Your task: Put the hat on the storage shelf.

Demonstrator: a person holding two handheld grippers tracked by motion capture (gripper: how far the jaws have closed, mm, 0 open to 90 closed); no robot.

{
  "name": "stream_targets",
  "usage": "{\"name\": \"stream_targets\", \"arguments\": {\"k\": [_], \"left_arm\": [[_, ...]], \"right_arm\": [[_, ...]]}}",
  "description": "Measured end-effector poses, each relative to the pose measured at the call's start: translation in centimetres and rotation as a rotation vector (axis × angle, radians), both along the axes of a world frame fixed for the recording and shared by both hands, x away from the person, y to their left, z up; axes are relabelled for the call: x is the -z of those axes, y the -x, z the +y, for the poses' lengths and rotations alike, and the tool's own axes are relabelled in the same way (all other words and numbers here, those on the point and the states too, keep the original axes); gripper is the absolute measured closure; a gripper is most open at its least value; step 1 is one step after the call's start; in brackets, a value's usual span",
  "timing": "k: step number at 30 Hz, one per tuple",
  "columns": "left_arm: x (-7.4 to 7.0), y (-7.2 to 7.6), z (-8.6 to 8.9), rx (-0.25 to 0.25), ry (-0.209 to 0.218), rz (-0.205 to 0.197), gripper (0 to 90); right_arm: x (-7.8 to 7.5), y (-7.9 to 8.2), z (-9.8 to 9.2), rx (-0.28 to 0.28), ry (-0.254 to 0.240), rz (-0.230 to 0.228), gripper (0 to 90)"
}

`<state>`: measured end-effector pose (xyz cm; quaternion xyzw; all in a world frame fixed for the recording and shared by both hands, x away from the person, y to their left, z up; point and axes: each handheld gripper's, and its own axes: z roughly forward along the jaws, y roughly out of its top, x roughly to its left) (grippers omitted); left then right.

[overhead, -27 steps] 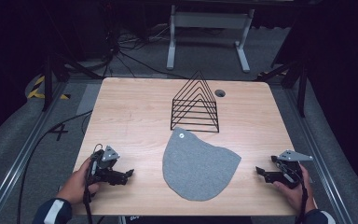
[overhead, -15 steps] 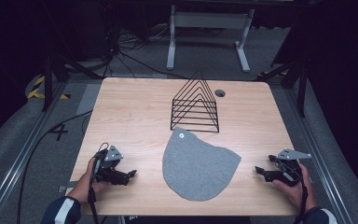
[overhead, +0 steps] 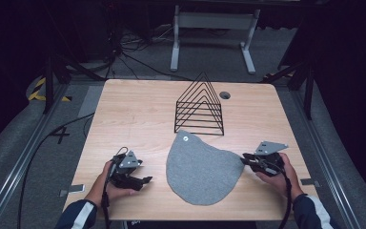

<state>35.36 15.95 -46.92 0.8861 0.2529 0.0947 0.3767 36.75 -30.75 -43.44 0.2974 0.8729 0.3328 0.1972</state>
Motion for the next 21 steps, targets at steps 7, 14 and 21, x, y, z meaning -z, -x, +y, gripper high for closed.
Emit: {"name": "stream_targets", "arguments": {"k": [7,14,21], "left_arm": [[-0.7,1.2,-6.2,0.163,0.025,-0.004,40.5],[-0.8,2.1,-11.4,0.29,-0.007,-0.048,43.6],[-0.2,2.0,-11.8,0.294,-0.05,-0.033,46.3]], "right_arm": [[1.1,-1.7,2.4,-0.025,0.033,0.031,85.5],[1.8,-2.3,4.0,-0.051,0.058,0.05,88.8],[1.7,-1.8,4.0,-0.074,0.074,0.052,89.2]]}}
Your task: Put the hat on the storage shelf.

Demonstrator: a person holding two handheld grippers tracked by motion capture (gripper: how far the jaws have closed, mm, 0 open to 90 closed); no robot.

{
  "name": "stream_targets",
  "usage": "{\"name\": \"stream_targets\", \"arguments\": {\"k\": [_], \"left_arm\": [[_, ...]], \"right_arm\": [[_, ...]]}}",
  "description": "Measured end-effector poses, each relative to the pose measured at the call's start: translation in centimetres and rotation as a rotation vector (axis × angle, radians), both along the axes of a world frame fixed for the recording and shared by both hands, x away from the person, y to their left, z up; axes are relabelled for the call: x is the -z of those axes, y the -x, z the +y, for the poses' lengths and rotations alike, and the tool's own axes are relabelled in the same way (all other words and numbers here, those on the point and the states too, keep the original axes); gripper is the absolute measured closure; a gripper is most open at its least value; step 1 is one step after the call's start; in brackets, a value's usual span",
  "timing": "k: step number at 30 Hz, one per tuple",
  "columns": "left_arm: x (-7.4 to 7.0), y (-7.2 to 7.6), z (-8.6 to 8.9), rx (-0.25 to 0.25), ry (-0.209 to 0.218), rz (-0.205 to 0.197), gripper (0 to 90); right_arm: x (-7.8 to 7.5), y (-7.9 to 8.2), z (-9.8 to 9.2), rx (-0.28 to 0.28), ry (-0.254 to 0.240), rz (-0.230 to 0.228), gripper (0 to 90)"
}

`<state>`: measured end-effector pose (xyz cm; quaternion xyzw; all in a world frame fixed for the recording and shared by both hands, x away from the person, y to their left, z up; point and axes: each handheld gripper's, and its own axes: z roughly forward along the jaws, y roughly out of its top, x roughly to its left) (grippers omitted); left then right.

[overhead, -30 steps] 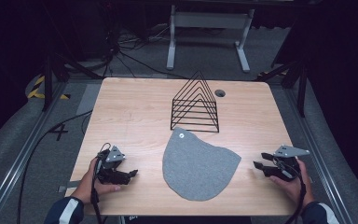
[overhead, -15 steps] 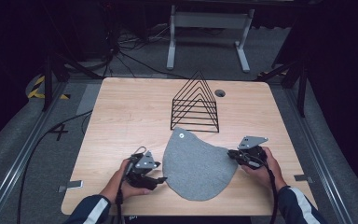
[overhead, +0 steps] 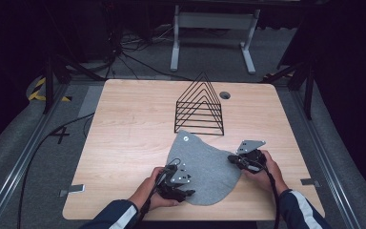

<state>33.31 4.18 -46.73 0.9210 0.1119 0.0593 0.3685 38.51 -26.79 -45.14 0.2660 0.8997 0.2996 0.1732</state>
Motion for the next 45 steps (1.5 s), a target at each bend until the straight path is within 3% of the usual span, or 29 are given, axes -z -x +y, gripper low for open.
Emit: {"name": "stream_targets", "arguments": {"k": [6,9,12,16,19,22,23,24,27,30,33,36,40,43,45], "left_arm": [[-0.1,-1.0,2.2,-0.051,-0.019,-0.004,46.6],[-0.1,-2.0,3.7,-0.104,-0.018,0.005,46.5],[-0.1,-2.9,4.6,-0.146,-0.016,0.013,45.9],[-0.2,-4.0,5.4,-0.188,-0.028,-0.013,45.1],[-0.2,-4.5,5.6,-0.202,-0.03,-0.024,43.0],[-0.3,-5.6,5.8,-0.229,-0.042,-0.007,39.9],[-0.2,-6.0,5.9,-0.236,-0.026,-0.01,40.1],[0.0,-6.6,6.1,-0.253,0.0,0.012,39.9],[0.0,-7.3,6.2,-0.267,-0.001,0.027,39.6],[-0.3,-7.6,6.1,-0.295,-0.017,-0.008,39.1],[-0.8,-7.2,6.3,-0.287,-0.002,-0.025,39.0],[-2.3,-6.3,6.3,-0.279,0.069,-0.029,38.5],[-3.7,-4.6,5.3,-0.229,0.132,-0.047,39.7],[-3.9,-3.3,3.6,-0.159,0.127,-0.05,39.8],[-3.6,-2.6,2.4,-0.094,0.134,-0.03,39.8]], "right_arm": [[-0.2,1.3,0.1,-0.057,0.021,0.026,89.5],[-0.4,2.8,0.3,-0.117,0.011,0.078,89.6],[-0.4,3.9,0.5,-0.14,0.005,0.098,89.8],[-0.4,5.3,1.3,-0.191,-0.001,0.12,89.9],[-0.3,5.7,1.7,-0.209,0.005,0.111,89.9],[-0.3,6.7,2.4,-0.23,0.018,0.092,89.9],[-0.2,6.9,2.6,-0.232,0.014,0.093,89.9],[-0.2,7.2,3.0,-0.24,0.017,0.089,89.8],[-0.2,7.5,3.4,-0.249,0.015,0.09,89.8],[-0.1,7.8,4.2,-0.246,-0.003,0.097,89.7],[-0.1,8.0,5.3,-0.241,0.007,0.086,89.5],[-0.1,8.1,6.2,-0.236,0.013,0.071,86.7],[-1.1,7.4,5.6,-0.196,-0.035,0.026,85.7],[-2.4,5.6,4.3,-0.127,-0.08,-0.026,85.0],[-2.8,4.2,3.7,-0.091,-0.072,-0.057,84.8]]}}
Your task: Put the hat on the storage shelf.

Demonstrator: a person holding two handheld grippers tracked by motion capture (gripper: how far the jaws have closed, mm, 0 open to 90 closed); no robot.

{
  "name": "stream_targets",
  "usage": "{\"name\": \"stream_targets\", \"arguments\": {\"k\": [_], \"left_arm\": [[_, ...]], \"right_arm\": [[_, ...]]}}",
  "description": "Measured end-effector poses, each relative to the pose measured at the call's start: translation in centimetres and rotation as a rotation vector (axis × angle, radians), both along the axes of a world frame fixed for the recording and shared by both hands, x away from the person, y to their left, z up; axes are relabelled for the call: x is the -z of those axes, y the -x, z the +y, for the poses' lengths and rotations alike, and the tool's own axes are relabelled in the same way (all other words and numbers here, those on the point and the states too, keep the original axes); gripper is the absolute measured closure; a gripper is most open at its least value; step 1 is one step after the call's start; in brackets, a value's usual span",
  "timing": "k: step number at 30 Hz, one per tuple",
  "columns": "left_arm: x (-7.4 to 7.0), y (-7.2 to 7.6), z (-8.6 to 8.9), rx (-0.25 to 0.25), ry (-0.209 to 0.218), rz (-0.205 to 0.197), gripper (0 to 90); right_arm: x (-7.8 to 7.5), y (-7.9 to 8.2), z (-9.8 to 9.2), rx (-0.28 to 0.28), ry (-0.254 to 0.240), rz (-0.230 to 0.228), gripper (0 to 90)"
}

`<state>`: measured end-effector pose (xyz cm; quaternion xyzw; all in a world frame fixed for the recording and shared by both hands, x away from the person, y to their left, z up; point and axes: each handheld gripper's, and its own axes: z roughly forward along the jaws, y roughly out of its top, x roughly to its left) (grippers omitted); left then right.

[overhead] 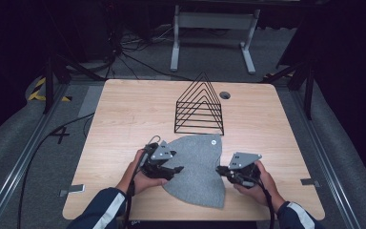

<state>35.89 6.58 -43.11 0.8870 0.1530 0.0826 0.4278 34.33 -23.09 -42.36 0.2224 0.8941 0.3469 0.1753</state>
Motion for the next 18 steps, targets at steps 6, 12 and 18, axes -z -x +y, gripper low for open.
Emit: {"name": "stream_targets", "arguments": {"k": [6,12,18], "left_arm": [[1.0,1.7,-3.6,0.115,-0.002,0.036,41.4],[2.2,3.2,-6.3,0.212,-0.055,0.047,44.3],[3.6,3.5,-6.4,0.25,-0.126,0.061,48.6]], "right_arm": [[0.3,-5.2,-0.4,0.064,-0.032,0.015,85.5],[1.2,-7.9,0.6,0.087,-0.022,0.026,85.7],[2.6,-8.3,0.9,0.092,0.041,0.059,85.3]]}}
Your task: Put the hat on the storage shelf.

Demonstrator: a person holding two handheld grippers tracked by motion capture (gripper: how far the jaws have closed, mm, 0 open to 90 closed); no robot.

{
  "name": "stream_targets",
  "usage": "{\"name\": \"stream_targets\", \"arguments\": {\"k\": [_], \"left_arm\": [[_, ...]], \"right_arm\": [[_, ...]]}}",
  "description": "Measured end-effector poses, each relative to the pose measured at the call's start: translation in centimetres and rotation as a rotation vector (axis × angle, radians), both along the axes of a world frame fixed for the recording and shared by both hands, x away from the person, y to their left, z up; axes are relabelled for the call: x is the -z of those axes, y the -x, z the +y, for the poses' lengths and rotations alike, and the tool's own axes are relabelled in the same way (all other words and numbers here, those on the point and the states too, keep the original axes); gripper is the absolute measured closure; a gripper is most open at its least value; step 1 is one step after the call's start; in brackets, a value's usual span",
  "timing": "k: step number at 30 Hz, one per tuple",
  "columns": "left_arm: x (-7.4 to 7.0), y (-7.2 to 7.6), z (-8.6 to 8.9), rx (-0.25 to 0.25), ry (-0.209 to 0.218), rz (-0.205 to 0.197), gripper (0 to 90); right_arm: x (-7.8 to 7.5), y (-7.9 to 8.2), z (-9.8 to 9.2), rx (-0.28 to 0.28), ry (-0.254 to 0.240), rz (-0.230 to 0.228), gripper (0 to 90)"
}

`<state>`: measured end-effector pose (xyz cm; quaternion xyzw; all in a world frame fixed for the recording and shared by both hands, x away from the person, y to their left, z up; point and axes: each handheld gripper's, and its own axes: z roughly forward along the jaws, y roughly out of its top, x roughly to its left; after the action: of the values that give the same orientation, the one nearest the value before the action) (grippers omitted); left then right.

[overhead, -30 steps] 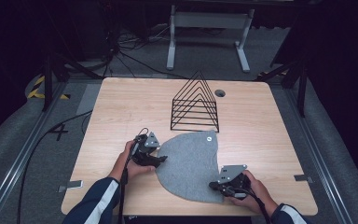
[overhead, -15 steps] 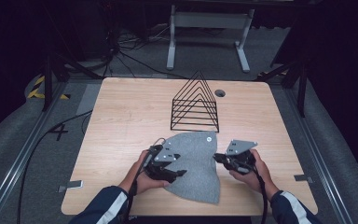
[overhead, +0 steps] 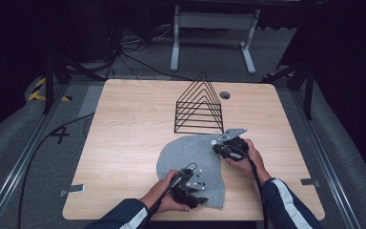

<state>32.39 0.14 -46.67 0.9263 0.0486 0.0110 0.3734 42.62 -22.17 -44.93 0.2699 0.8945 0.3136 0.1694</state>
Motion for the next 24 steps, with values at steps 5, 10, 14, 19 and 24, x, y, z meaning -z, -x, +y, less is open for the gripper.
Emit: {"name": "stream_targets", "arguments": {"k": [5,10,14,19,24], "left_arm": [[0.0,-0.6,1.9,-0.009,-0.009,0.021,48.0],[0.0,-0.9,5.3,-0.067,-0.017,0.017,48.4],[0.0,-1.3,7.1,-0.103,-0.017,-0.01,48.0],[0.0,-2.7,9.3,-0.2,-0.015,-0.006,47.9],[0.1,-4.2,10.0,-0.271,-0.008,-0.008,45.5]], "right_arm": [[0.4,0.4,-0.8,0.004,-0.02,0.028,85.9],[0.4,3.3,-2.0,-0.022,-0.021,0.048,87.4],[0.3,6.3,-2.5,-0.026,-0.006,0.051,88.1],[0.2,10.3,-2.1,-0.062,-0.005,0.081,88.8],[0.2,11.9,-1.2,-0.109,-0.002,0.09,88.7]]}}
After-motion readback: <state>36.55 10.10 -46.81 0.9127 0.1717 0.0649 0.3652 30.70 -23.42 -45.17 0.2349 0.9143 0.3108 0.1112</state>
